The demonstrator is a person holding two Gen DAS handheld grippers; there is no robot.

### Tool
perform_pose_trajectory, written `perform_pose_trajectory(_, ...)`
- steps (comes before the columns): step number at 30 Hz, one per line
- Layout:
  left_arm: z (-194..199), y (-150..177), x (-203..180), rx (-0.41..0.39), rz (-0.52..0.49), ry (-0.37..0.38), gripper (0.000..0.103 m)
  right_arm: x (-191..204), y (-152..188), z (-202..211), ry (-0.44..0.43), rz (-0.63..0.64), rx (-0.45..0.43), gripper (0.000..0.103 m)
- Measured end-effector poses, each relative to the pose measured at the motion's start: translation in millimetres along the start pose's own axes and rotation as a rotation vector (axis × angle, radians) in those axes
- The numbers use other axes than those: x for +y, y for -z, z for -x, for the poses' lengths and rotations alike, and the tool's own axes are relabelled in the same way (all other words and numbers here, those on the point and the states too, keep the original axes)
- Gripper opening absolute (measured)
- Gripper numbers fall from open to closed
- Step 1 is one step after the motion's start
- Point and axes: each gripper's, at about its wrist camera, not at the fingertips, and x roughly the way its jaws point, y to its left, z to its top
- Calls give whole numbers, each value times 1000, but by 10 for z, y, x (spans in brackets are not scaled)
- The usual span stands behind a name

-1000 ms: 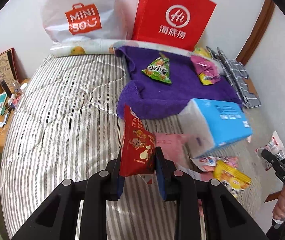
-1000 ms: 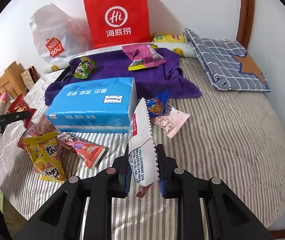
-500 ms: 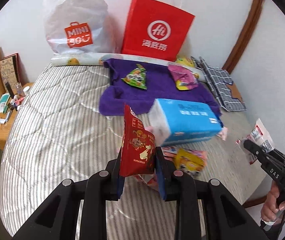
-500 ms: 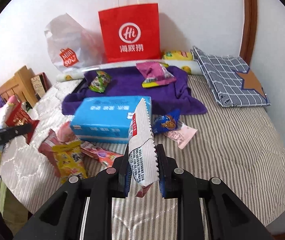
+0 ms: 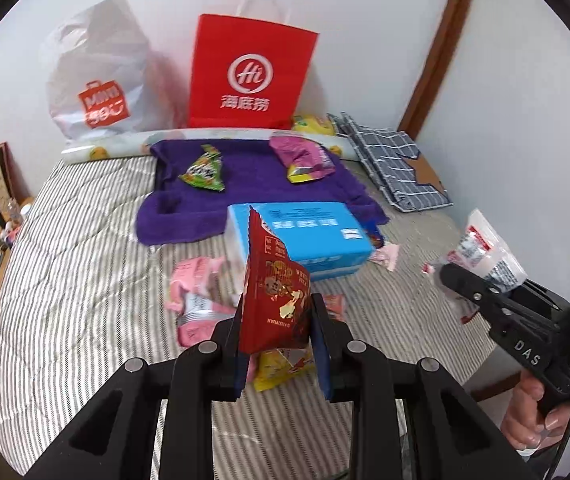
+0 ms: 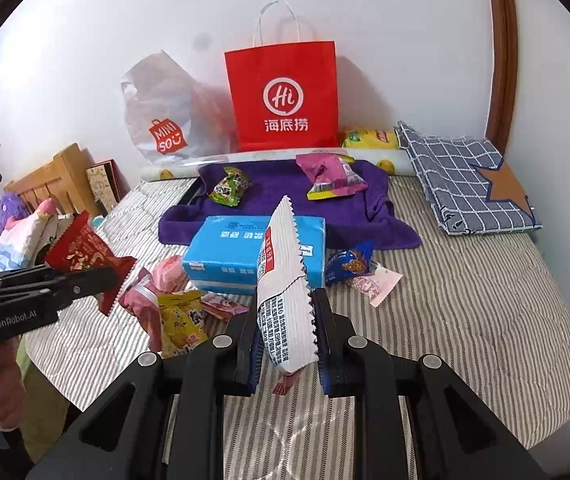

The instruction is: Organize snacks

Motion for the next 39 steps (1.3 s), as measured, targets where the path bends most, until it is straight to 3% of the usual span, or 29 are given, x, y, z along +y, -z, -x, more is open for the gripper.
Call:
perform_pose_trajectory(12,-98,-242,-102,-16,-38,19,25,100,-264,-79,5,48,-32,22)
perform_pose_trajectory(26,-543,-731,87,-36,-2,34,25,-18,-733,-596,3,62,-45,22)
perform_pose_trajectory(31,-669,-918,166,-61,-30,-25,25,-111,-972,-792,15,67,-62,22)
perform_pose_trajectory(39,-931,-1215,344,-61,-17,-19,25,-195,-1276,-1188,16,63,-46,22)
